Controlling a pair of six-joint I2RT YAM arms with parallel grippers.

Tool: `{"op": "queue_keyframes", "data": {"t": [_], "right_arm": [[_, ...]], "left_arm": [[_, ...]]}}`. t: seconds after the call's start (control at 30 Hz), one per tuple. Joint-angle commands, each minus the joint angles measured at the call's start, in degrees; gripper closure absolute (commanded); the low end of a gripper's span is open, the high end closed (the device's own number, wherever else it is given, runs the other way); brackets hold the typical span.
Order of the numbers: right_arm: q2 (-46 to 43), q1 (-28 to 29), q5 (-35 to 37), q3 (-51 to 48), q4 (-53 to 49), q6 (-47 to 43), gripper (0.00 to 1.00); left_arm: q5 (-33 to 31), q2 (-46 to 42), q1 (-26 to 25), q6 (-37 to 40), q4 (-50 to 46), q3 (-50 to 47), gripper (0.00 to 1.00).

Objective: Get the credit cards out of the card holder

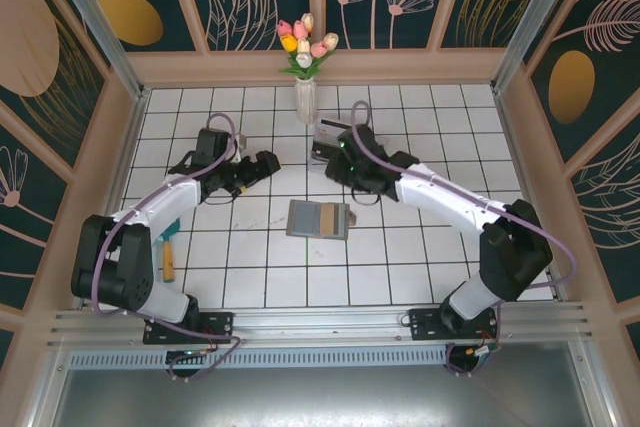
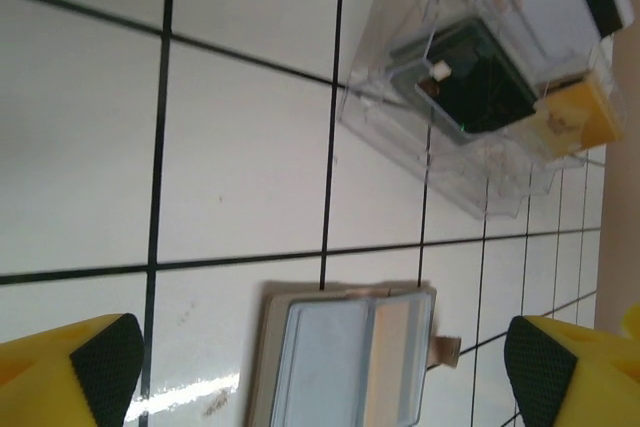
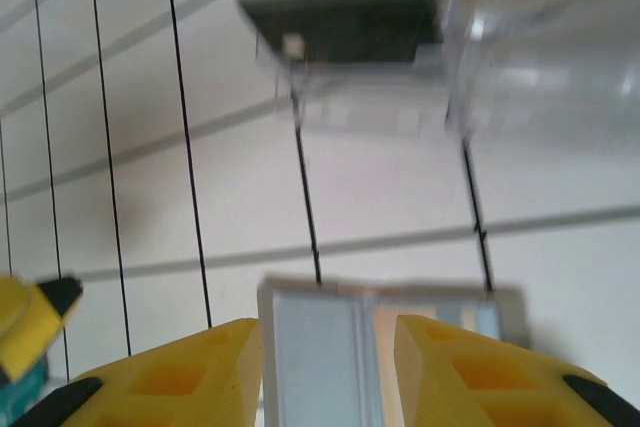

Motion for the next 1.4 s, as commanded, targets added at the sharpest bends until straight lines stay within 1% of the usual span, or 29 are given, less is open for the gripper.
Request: {"op": "queue_keyframes", "data": {"t": [0.0,0.03,0.1,0.23,0.33,0.43,0.57,0.73,0.87,0.97,1.23,1.37], "right_arm": [[-1.2,3.6,-1.8,-4.0,-0.2,6.5,0.6],[-0.9,4.4,-1.8,-4.8,0.6,7.1,0.61],[0.2,5.0,-5.0,-7.0,3.0,8.0,0.63],[2.2,4.8,-6.2,-9.2,5.4,8.4,0.66],[4.1,4.1,-7.4,-10.5,7.6,7.3,0.66],[6.3,3.0,-9.9,-11.0,9.9,5.6,0.67],[8.2,1.8,-8.9,-10.6,8.8,4.0,0.67],[9.2,0.9,-6.7,-9.9,6.0,2.5,0.64],[8.7,0.2,-5.5,-10.2,4.9,2.2,0.63],[8.9,0.0,-5.9,-10.4,5.0,2.0,0.63],[10.5,-0.1,-6.2,-10.0,4.7,1.5,0.63],[11.8,0.3,-4.4,-8.3,1.7,1.2,0.62]], "left_arm": [[1.6,-1.0,-2.3,-0.8,1.4,-1.4,0.09],[1.7,-0.7,-2.9,-1.0,1.3,-1.5,0.12],[2.0,0.2,-4.1,-1.6,1.3,-1.7,0.17],[3.3,1.1,-5.4,-3.6,2.6,-3.2,0.32],[5.6,2.2,-6.3,-5.3,5.1,-4.4,0.37],[7.1,4.4,-7.5,-5.8,6.0,-4.1,0.4],[7.4,6.5,-9.3,-5.5,6.3,-3.5,0.41],[6.4,9.6,-11.0,-5.3,6.9,-2.7,0.43],[5.3,11.6,-11.1,-5.2,7.1,-2.5,0.43],[5.3,12.7,-11.1,-4.9,6.9,-2.8,0.43],[4.7,12.6,-11.1,-4.2,6.5,-3.5,0.43],[4.6,14.2,-11.1,-4.2,6.6,-3.6,0.43]]}}
